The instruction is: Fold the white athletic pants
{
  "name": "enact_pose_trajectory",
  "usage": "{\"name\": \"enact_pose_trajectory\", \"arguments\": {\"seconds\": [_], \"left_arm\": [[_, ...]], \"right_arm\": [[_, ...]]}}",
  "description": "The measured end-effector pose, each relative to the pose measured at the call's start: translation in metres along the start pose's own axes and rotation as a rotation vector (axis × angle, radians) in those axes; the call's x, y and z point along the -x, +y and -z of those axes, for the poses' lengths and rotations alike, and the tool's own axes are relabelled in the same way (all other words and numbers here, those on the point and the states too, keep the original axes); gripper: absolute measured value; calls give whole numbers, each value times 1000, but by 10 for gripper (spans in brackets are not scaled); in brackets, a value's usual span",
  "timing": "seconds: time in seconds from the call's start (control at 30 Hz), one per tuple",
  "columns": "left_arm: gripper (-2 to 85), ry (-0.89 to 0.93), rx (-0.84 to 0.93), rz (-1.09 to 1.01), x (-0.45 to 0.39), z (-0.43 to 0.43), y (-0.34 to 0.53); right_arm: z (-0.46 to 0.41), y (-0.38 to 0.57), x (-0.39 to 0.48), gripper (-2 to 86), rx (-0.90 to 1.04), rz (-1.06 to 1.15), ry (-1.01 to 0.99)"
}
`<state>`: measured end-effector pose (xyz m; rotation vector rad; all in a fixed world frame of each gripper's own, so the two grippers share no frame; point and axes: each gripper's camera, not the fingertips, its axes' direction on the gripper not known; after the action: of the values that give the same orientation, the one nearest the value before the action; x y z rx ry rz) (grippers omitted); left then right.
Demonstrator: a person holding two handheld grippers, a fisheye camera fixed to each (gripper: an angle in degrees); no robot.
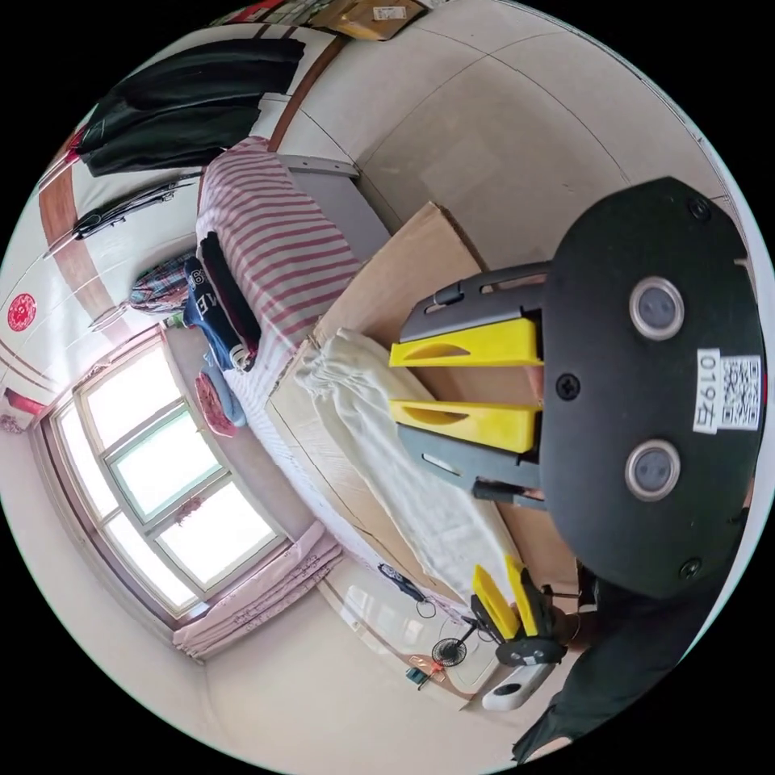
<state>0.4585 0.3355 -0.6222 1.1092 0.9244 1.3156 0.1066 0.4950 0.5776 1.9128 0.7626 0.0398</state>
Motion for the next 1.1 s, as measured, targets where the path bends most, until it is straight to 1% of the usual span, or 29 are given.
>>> {"name": "enact_pose_trajectory", "arguments": {"seconds": [0.17, 0.33, 0.4, 0.43, 0.57, 0.73, 0.87, 1.1], "left_arm": [[59, 49, 53, -48, -20, 1, -21], [37, 94, 116, -19, -25, 1, -25], [29, 114, 139, -16, -26, 1, -24], [25, 120, 150, -14, -27, 2, -23], [17, 165, 144, 33, -25, 12, -17], [14, 209, 134, 94, -18, 23, -10], [13, 234, 139, 107, -17, 31, -5], [13, 258, 155, 112, -18, 42, 2]], "right_arm": [[-16, -16, -7, 73, 42, -41, 43], [-23, -29, -13, 67, 65, -50, 46], [-26, -31, -14, 57, 72, -48, 50], [-25, -33, -14, 36, 66, -41, 62], [-20, -41, -16, 3, 45, -13, 53], [-20, -51, -26, 0, 36, -26, 15], [-30, -59, -39, 5, 94, -57, 0], [-17, -72, -45, -2, 36, -61, -65]]}}
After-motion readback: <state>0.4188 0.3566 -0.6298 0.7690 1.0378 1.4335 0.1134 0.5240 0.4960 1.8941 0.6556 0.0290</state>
